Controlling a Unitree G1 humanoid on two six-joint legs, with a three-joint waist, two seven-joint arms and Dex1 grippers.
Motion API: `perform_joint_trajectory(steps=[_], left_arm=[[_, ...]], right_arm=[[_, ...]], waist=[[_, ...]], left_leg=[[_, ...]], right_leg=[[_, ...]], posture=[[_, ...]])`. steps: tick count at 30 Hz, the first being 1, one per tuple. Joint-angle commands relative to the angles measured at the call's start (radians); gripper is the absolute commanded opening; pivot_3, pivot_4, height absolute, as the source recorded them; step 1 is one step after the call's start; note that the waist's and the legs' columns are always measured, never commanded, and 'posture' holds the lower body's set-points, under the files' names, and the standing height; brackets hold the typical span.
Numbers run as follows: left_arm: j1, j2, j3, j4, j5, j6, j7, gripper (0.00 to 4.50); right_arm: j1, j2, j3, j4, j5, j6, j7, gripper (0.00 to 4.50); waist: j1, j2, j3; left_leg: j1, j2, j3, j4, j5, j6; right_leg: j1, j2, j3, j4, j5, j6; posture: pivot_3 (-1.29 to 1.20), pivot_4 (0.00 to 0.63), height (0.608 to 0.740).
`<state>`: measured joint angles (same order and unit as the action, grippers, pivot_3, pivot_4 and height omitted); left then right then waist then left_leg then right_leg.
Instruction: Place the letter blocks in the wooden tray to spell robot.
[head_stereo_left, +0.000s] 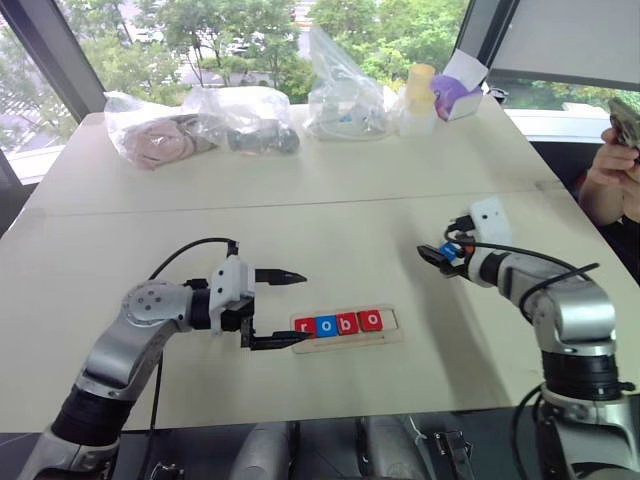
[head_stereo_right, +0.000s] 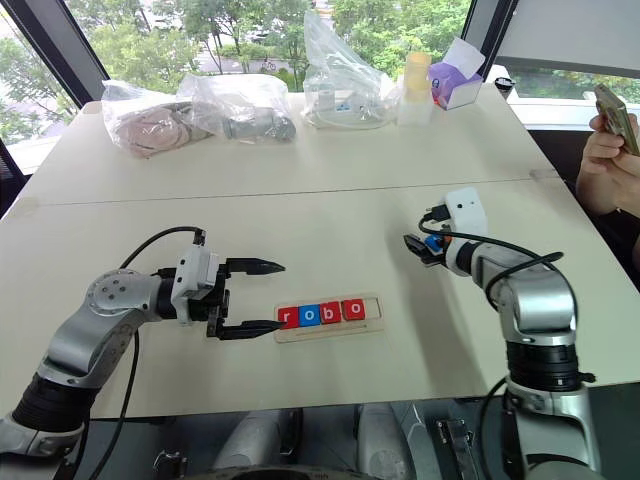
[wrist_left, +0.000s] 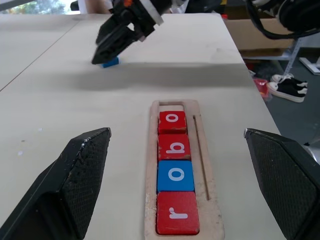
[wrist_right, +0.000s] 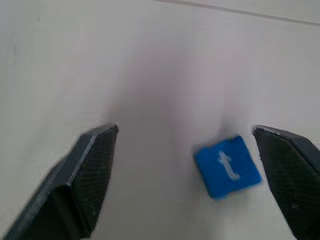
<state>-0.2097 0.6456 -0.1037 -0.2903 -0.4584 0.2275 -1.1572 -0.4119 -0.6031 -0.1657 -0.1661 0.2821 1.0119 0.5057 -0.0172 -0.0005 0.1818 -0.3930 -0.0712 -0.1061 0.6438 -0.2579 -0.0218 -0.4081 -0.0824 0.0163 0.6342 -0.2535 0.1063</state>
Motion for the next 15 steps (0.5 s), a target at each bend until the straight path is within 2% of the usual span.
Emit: perform_joint_trajectory(steps=[1,8,15], left_arm=[[-0.008,0.004,0.006,-0.023,-0.003,-0.012,-0.005,4.5],[-0.006,0.01,0.011,-0.025,-0.004,-0.011,-0.006,4.5],[-0.008,0.017,0.018,-0.027,-0.009,-0.006,-0.007,4.5]], right_arm=[[0.006,-0.065,-0.021,0.042,0.045,-0.1,0.127,4.39],[-0.007,-0.134,0.002,0.205,0.048,-0.23,0.255,4.39],[-0.06,-0.135,0.039,0.376,0.023,-0.32,0.296,4.39]], waist=[[0.001,0.0,0.0],[0.004,0.0,0.0],[0.003,0.0,0.0]], left_leg=[[0.0,0.0,0.0,0.0,0.0,0.0],[0.0,0.0,0.0,0.0,0.0,0.0],[0.0,0.0,0.0,0.0,0.0,0.0]], right_leg=[[0.0,0.0,0.0,0.0,0.0,0.0],[0.001,0.0,0.0,0.0,0.0,0.0],[0.0,0.0,0.0,-0.001,0.0,0.0]], posture=[[0.0,0.15,0.74],[0.0,0.15,0.74],[0.0,0.15,0.74]])
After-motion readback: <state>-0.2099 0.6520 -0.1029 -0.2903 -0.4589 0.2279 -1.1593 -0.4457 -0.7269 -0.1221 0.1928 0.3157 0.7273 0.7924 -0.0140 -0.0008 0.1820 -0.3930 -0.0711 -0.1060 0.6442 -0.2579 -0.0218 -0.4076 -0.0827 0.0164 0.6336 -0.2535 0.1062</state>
